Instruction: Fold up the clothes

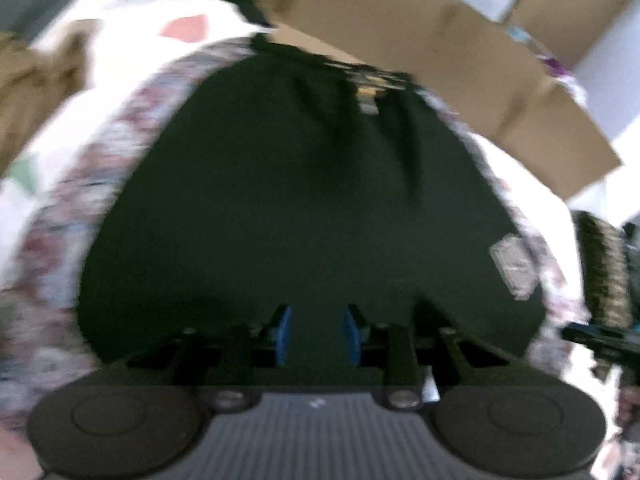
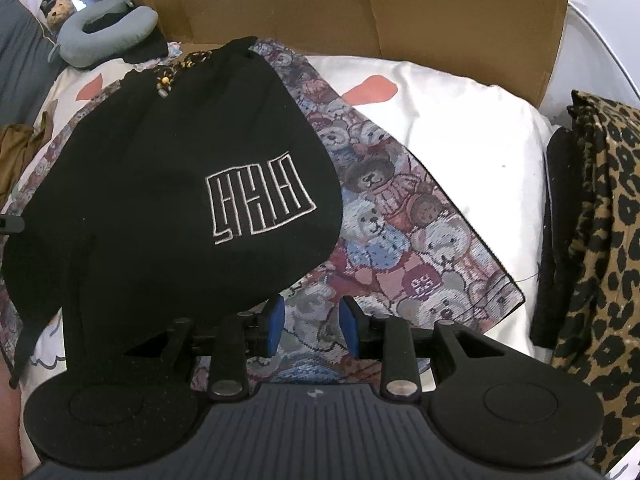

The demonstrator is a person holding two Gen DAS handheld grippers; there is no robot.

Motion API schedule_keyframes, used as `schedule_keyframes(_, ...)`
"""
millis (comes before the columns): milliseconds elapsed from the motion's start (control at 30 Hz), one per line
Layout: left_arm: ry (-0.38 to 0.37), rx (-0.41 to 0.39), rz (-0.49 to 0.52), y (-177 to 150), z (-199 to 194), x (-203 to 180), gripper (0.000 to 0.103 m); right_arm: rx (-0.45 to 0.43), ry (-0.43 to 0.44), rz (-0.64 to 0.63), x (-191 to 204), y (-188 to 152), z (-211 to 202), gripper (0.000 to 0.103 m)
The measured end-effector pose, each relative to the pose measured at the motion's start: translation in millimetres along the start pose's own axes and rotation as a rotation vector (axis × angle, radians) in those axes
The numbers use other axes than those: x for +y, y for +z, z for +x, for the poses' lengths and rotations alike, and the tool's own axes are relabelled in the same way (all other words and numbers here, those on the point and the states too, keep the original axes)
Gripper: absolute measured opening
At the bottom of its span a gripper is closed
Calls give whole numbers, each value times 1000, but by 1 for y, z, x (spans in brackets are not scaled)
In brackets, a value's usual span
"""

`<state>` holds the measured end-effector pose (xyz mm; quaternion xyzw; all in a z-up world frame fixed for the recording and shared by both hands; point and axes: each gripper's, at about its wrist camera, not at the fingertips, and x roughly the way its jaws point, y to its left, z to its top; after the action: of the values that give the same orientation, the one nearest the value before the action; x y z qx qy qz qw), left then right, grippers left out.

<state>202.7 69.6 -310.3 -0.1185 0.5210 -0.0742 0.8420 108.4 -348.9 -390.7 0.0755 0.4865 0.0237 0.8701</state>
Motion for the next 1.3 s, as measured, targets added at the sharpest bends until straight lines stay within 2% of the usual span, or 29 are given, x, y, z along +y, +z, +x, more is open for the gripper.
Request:
schedule_keyframes(233,207,-54,-88,-6,-33,64,29,18,5,-15,4,-2,4,37)
schedule_keyframes(467,364,-114,-152,-17,-56,109,29,33,10,-5,2,-1,5,37)
schedule_keyframes(567,442,-140,-212,-24,-61,125,29,39,7,-9,2,-2,6,37)
schedule_keyframes(733,523,-140,-273,-43,-63,143,29,52,18,-14,8,-3,10,37)
schedule_keyframes(900,545,-126,-302,-58,-57,158,32,57,24,-30,12,-2,11,37)
schedule_keyframes(967,552,-130,-312,-62,-55,163,37,59,24,-35,13,-2,12,37)
schedule_keyframes(1133,537,-142,-328,-67,-45,172,41,69,26,-45,16,-4,14,37)
schedule_keyframes(1300,521,-181,-291,-70,-36,174,47,78,27,-58,18,-5,17,37)
